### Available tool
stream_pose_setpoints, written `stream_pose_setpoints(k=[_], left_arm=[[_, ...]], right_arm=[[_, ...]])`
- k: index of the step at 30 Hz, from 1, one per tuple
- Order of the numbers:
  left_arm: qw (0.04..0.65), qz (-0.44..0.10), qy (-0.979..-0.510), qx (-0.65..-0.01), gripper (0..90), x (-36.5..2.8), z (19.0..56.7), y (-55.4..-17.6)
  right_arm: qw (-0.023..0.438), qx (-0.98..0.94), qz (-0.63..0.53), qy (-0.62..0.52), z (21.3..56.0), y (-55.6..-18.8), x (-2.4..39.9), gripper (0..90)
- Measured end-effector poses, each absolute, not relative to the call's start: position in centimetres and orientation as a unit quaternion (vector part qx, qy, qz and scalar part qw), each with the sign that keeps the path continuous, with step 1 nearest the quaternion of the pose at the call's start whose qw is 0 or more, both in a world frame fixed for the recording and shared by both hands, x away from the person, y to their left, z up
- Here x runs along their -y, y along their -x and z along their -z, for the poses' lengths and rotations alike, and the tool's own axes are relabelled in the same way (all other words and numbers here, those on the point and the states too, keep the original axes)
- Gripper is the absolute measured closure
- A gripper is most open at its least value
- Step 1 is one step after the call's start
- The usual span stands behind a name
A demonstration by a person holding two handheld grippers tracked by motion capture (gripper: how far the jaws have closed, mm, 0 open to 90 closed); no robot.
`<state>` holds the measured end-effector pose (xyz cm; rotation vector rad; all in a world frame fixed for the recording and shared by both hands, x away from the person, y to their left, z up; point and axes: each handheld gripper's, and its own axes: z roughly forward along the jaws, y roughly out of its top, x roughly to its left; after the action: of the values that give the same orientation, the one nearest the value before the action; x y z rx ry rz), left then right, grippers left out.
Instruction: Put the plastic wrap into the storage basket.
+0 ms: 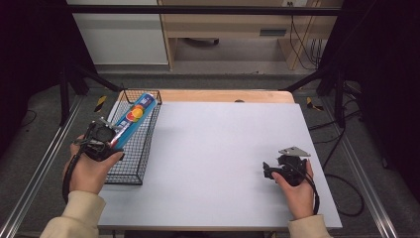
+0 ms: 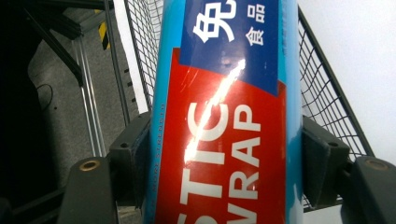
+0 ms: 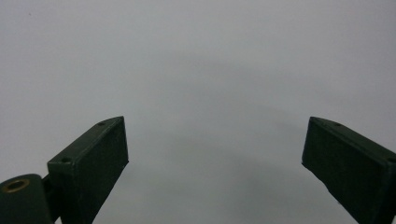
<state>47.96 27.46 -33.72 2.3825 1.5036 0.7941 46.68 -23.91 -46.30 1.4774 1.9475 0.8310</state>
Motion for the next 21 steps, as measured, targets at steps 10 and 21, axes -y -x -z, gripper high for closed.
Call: stream_pose_setpoints(k=[10, 21], left_arm=[[0.089, -0.252, -0.809, -0.523, 31.1, -27.8, 34.5, -48.6], [0.066, -0.239, -0.807, -0.537, 31.3, -27.7, 35.2, -49.3]], right_arm=[[0.274, -0.723, -0.312, -0.553, 46.3, -46.6, 24.1, 7.5], [0.271, -0.723, -0.313, -0.553, 46.3, -46.7, 23.9, 7.5]])
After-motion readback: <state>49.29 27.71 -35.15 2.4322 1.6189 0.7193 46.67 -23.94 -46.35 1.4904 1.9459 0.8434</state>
